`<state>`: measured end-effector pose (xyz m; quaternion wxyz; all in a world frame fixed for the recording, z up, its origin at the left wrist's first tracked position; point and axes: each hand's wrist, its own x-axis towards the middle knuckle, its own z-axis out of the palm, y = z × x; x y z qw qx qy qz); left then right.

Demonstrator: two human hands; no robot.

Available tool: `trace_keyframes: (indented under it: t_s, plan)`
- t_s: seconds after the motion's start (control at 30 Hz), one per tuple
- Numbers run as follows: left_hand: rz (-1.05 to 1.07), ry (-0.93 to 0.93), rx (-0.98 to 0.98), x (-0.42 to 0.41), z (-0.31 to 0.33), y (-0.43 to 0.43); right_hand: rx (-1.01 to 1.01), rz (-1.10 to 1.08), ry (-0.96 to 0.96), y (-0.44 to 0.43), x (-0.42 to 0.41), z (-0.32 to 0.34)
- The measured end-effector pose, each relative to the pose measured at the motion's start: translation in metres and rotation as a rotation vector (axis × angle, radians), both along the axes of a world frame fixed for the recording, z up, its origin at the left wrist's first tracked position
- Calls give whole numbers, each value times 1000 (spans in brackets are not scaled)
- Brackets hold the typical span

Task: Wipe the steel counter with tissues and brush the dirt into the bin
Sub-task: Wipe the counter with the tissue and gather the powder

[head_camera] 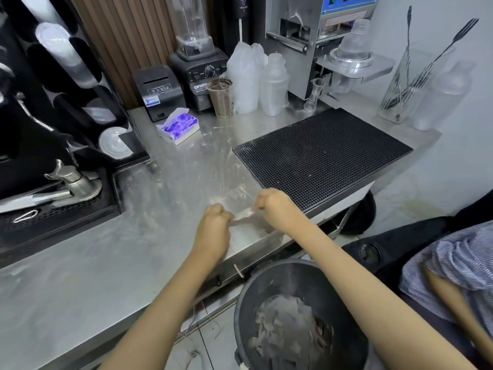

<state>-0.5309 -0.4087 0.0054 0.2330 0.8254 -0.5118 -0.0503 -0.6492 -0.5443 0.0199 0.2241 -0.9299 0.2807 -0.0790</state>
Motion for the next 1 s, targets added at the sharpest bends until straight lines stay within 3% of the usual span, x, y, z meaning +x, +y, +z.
trace_keyframes:
  t_s: [0.2, 0.33, 0.4, 0.5, 0.7, 0.83, 1.0]
  plan:
    - [4, -7, 106, -5, -15, 2, 54, -15, 113, 8, 7, -11]
    - [-207, -65, 99, -35, -16, 26, 80, 64, 202, 26, -40, -15]
    - [-286, -7, 134, -48, -14, 34, 113, 80, 212, 32, -63, -11]
    - [-188, 116, 30, -40, -3, 28, 76, 25, 118, 27, -56, 1]
    - [93, 138, -74, 33, 13, -8, -58, 51, -90, -9, 40, 12]
    - [210, 49, -41, 89, 11, -26, -127, 145, 38, -23, 112, 22]
    - [246, 6, 181, 86, -3, -28, -114, 107, 177, -24, 143, -7]
